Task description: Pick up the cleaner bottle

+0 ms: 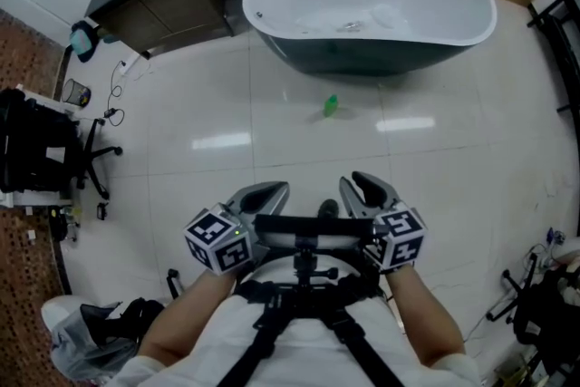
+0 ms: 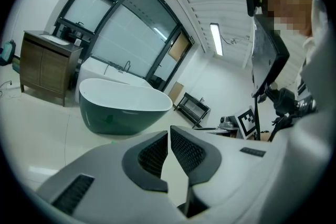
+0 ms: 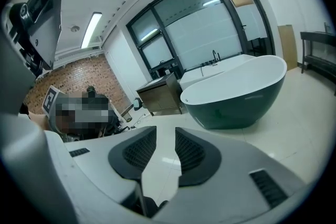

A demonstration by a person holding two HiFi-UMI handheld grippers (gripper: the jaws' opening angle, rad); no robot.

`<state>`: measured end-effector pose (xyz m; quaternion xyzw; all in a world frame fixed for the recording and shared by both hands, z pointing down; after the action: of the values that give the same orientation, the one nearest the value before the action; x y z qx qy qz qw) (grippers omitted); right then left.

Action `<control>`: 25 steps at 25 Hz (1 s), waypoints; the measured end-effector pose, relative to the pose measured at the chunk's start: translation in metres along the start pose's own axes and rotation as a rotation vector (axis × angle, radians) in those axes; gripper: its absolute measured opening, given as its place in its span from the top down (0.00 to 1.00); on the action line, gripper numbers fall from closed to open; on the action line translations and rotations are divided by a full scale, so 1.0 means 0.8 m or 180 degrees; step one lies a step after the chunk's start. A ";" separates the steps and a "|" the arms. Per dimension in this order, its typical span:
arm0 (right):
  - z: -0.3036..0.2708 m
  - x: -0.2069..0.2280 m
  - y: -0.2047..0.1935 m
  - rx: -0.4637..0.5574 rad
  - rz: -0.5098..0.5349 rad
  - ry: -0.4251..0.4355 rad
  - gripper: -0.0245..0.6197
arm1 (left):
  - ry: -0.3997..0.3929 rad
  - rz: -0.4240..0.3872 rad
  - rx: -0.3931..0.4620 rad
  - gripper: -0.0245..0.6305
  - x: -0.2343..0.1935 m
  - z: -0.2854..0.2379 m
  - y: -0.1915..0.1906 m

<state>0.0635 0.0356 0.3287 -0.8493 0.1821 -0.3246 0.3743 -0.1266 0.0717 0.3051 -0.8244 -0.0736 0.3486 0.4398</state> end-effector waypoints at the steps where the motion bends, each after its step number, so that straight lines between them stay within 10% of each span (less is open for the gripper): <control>1: -0.001 0.005 0.002 0.0004 -0.0012 0.0001 0.79 | 0.0007 0.0002 0.0000 0.95 0.000 -0.004 0.001; 25: -0.070 -0.007 0.041 0.0231 -0.0385 -0.0630 0.79 | -0.0608 -0.0148 -0.0346 0.95 -0.107 -0.032 0.072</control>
<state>0.0187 -0.0119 0.3300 -0.8726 0.0808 -0.2675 0.4006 -0.1845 -0.0167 0.3138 -0.8081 -0.1531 0.4108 0.3934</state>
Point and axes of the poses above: the fingertips, and each gripper's own axes: z backward along the fingers, x to its right, y out of its top, the point moved 6 cm from there along z, backward along the fingers, and after that the axes turned 3 degrees about y, right-handed, at the moved point
